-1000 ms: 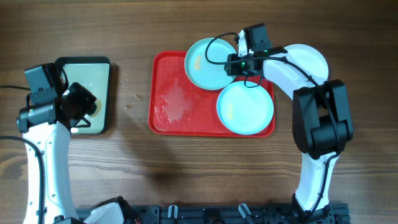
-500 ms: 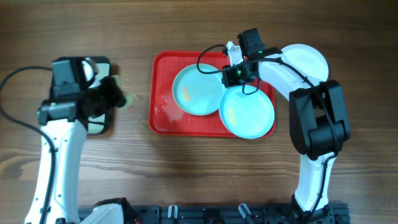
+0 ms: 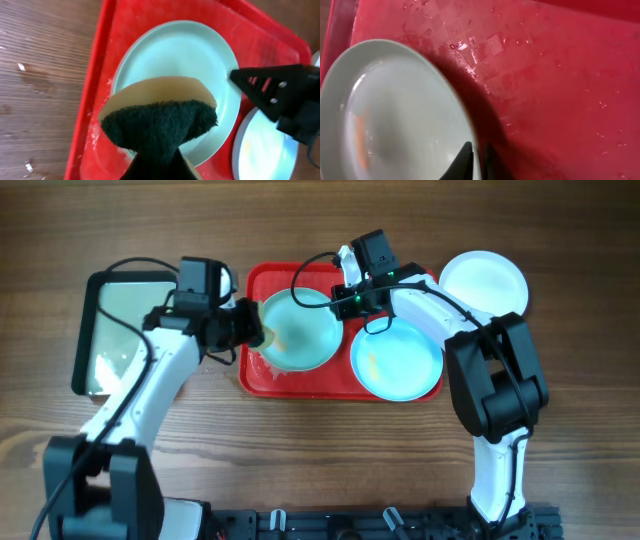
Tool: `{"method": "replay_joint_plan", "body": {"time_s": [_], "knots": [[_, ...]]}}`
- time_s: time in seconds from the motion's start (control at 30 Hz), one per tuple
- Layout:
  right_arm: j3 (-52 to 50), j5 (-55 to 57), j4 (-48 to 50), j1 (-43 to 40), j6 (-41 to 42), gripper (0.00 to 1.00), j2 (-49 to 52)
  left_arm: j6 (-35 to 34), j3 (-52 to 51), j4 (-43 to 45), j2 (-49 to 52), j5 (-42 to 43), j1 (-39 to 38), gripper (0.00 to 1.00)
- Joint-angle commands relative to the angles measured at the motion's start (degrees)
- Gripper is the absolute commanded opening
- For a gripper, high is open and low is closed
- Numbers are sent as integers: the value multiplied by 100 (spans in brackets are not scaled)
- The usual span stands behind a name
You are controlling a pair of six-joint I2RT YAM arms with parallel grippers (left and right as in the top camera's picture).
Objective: Clean dirty plates on tray and stack at the side
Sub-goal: 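Bring the sponge with the left gripper onto the pale blue plate, then scrub the pale blue plate with the sponge while the right gripper holds it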
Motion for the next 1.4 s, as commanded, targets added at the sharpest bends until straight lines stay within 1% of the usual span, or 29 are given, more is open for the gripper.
{"method": "replay_joint_plan", "body": {"time_s": [0.0,0.03,0.1,0.17,0.23,0.27,0.33,0.4,0.43,0.47,0.5,0.57,0.67,0.9,1.0,1.07,1.13,1.2,1.3,1.37], "knots": [[118,380,-33,13,240,4,111,-225,-9,273,334,72,-221,4],[118,503,-90,15,234,4,111,-258,-9,341,396,76,-258,4],[79,774,-210,13,157,6,133,-273,-9,455,509,74,-343,4],[42,763,-348,13,-107,8,149,-273,-9,496,564,72,-400,4],[42,726,-402,13,-107,9,149,-273,-9,522,564,72,-407,4],[42,662,-402,15,-105,11,149,-273,-9,564,564,72,-407,4],[42,592,-420,15,-96,22,149,-273,-9,649,564,72,-407,4],[42,592,-422,20,-96,22,149,-273,-9,728,566,72,-411,4],[42,592,-422,26,-92,17,149,-273,-9,778,566,74,-411,4],[42,592,-424,31,-94,7,149,-273,-9,841,570,72,-413,4],[42,592,-428,37,-85,4,149,-273,-9,890,573,70,-417,4],[42,597,-455,74,-85,4,149,-299,-9,975,588,74,-424,4],[42,595,-446,133,-35,4,149,-625,-9,1174,704,74,-439,4],[42,605,-387,168,374,4,149,-1414,-9,2000,1526,74,-828,4],[42,619,-352,168,376,5,149,-1475,-9,2409,1825,22,-1025,4],[42,619,-361,168,374,4,149,-1473,-9,2597,2017,-356,-1143,4],[42,621,-396,168,369,4,149,-1473,-9,2470,2100,-901,-1182,4],[42,623,-402,166,367,4,149,-1449,-7,2208,2103,-1268,-1147,4],[42,662,-400,157,363,4,149,-1449,-7,2070,2081,-1349,-1021,4],[42,702,-435,151,350,4,149,-1233,-4,1954,1952,-1357,-852,4]]}}
